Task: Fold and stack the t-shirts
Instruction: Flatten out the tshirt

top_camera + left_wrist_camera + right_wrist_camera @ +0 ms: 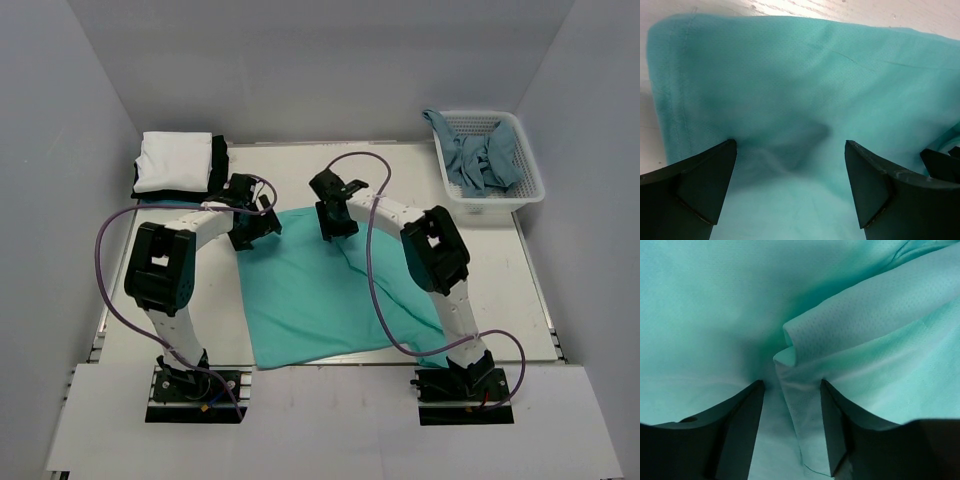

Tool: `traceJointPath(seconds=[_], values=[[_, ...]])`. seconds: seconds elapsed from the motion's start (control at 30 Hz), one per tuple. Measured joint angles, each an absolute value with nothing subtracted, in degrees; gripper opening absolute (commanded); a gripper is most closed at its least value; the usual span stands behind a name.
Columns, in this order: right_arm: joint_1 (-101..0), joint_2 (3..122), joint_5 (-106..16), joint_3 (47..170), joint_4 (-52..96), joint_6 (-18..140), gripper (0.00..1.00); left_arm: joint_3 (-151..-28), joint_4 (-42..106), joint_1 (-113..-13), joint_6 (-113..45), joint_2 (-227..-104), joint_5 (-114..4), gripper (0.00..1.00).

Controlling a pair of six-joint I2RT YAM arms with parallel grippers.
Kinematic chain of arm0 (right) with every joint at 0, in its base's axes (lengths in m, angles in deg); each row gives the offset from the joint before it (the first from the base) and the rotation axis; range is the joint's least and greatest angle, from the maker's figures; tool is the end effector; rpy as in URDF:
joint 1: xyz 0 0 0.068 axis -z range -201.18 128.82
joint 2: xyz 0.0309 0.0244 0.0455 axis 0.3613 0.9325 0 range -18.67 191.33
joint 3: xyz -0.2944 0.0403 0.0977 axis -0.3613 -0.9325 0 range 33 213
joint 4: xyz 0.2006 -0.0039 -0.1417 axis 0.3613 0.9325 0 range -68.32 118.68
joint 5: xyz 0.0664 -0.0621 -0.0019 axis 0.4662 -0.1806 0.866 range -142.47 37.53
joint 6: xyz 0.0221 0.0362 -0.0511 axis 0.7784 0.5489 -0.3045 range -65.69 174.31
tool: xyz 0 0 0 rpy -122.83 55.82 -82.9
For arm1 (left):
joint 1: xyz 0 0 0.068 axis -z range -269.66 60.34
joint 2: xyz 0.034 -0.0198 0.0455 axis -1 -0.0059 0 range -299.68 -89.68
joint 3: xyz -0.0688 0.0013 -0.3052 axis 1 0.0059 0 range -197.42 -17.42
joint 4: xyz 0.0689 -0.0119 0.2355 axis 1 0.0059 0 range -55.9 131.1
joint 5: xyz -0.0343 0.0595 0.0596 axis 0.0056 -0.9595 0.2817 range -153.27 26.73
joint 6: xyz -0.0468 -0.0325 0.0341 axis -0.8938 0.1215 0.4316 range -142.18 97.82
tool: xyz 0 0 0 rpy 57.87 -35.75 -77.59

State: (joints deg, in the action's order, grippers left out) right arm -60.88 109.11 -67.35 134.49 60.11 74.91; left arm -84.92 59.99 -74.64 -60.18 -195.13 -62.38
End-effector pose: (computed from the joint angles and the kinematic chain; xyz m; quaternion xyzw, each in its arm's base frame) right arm 0.3866 0.3035 0.1945 -0.1326 0.9589 -0.0002 0.2510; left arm 0.3608 -0.0977 0.2011 -0.1924 0.9548 -0.1078 0.1991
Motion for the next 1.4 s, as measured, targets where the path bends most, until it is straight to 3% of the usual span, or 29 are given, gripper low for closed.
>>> traceJointPath(seconds=[0.03, 0.17, 0.37, 0.4, 0.87, 1.13, 1.17, 1.23, 1.27, 1.37, 1.4], values=[[-60.81, 108.92, -67.32, 134.12, 59.83, 74.89, 0.52, -84.92, 59.96, -74.64, -60.22, -195.13, -62.69, 1.00], [-60.25, 107.67, -67.50, 132.16, 58.82, 75.41, 0.26, -85.23, 60.05, -74.68, -60.44, -195.41, -64.74, 1.00], [-57.49, 104.39, -68.90, 127.74, 58.89, 75.46, 0.23, -87.83, 61.60, -74.68, -60.53, -197.49, -69.66, 1.00], [-56.51, 103.80, -69.03, 127.61, 58.98, 75.24, 0.00, -88.64, 62.13, -74.68, -60.44, -198.12, -70.71, 1.00], [-49.27, 97.51, -66.84, 125.23, 57.05, 70.23, 0.00, -94.08, 64.84, -75.31, -56.57, -202.87, -80.17, 1.00], [-38.46, 97.42, -70.34, 125.10, 57.16, 67.30, 0.00, -95.39, 64.05, -77.96, -52.90, -203.91, -81.48, 1.00], [-37.03, 97.42, -70.58, 125.18, 57.25, 67.22, 0.17, -95.39, 63.70, -78.29, -52.15, -203.96, -81.48, 1.00], [-34.67, 97.75, -70.76, 126.82, 58.85, 66.82, 0.25, -95.57, 63.22, -78.81, -50.41, -204.05, -81.18, 1.00], [-33.87, 98.14, -71.37, 128.57, 59.72, 66.30, 0.36, -95.87, 63.13, -78.94, -49.47, -204.24, -81.20, 1.00], [-33.14, 99.13, -71.91, 134.54, 60.88, 64.79, 0.56, -97.40, 62.98, -79.23, -46.56, -205.20, -80.96, 1.00], [-33.34, 99.08, -71.37, 135.96, 60.88, 64.11, 0.58, -98.12, 63.02, -79.34, -45.62, -205.60, -80.59, 1.00]])
